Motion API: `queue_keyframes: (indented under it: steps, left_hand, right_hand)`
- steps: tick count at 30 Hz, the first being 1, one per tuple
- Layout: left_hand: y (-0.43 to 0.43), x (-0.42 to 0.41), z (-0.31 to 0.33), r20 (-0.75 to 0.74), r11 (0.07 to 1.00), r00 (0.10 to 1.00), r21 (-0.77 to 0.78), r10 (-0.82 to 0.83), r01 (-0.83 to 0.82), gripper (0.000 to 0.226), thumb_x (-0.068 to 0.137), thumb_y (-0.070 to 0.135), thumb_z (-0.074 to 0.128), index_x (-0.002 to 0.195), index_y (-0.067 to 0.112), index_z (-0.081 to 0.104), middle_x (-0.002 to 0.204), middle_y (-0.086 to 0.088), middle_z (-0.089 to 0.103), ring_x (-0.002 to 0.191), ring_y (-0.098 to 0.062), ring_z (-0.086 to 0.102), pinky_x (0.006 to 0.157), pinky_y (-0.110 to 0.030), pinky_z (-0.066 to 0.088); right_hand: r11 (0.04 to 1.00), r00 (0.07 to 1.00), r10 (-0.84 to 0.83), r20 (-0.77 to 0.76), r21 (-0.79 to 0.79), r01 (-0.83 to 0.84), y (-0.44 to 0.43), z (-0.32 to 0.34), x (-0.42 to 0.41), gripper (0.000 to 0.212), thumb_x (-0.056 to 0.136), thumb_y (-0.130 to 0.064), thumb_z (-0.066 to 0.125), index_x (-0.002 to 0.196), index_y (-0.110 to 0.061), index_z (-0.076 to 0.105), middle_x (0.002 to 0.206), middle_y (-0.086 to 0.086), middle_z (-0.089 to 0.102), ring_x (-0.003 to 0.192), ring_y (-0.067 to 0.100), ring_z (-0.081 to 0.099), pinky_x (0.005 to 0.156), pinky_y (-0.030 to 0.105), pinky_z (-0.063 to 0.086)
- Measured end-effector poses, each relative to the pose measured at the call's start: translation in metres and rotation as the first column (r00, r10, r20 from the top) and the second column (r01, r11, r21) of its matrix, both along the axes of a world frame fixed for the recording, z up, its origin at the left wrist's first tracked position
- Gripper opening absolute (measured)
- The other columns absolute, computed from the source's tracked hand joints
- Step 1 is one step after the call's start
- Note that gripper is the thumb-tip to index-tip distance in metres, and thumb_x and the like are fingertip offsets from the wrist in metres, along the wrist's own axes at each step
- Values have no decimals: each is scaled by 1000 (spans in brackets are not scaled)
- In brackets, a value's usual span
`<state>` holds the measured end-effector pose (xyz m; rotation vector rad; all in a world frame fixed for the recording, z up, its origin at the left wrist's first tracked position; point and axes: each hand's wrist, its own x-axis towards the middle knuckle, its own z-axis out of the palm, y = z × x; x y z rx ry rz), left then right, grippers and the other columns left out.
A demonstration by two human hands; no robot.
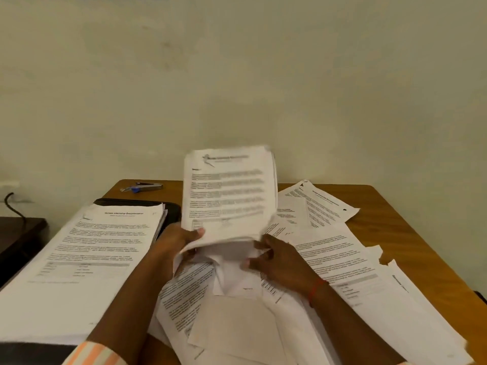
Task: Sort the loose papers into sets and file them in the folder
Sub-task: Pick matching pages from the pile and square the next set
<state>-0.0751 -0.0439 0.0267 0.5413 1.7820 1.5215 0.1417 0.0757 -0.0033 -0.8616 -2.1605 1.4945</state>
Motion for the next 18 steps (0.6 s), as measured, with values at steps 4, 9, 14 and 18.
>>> queue_keyframes:
  steps: [4, 9, 14, 18]
  left_hand:
    - [0, -6, -2, -213, 983, 976, -183, -40, 1, 33, 99, 9, 60, 132, 9, 61, 96, 0, 63, 81, -15, 59, 67, -29, 43]
    - [-1, -19, 3, -240, 960, 970, -279, -32, -38, 38, 99, 12, 61, 136, 11, 57, 100, -6, 64, 87, -27, 64, 71, -37, 49]
    - [-2, -18, 8, -237, 971, 971, -220, 39, -93, 32, 99, 7, 59, 131, 7, 60, 84, 1, 60, 77, -21, 61, 59, -30, 43]
    - [-5, -15, 13, -56, 994, 993, -20, 107, -108, 32, 96, 6, 62, 128, 12, 59, 106, -9, 70, 91, -27, 66, 74, -37, 53]
  right_hand:
    - [937, 992, 22, 122, 343, -63, -2, -6, -6, 73, 64, -30, 90, 131, -28, 59, 120, -20, 60, 106, -8, 54, 92, 5, 44]
    - [870, 937, -81, 340, 482, -99, 16, -20, -11, 51, 63, -54, 73, 107, -30, 69, 103, 4, 64, 101, 22, 56, 80, 27, 39]
    - [851, 957, -100, 272, 522, -60, 15, -27, -13, 32, 71, -24, 66, 68, -37, 37, 77, 1, 54, 72, 19, 54, 56, 21, 27]
    - [914, 982, -175, 74, 383, 134, 5, -16, -12, 23, 86, -34, 72, 101, -25, 59, 92, -11, 62, 82, 3, 60, 68, 21, 50]
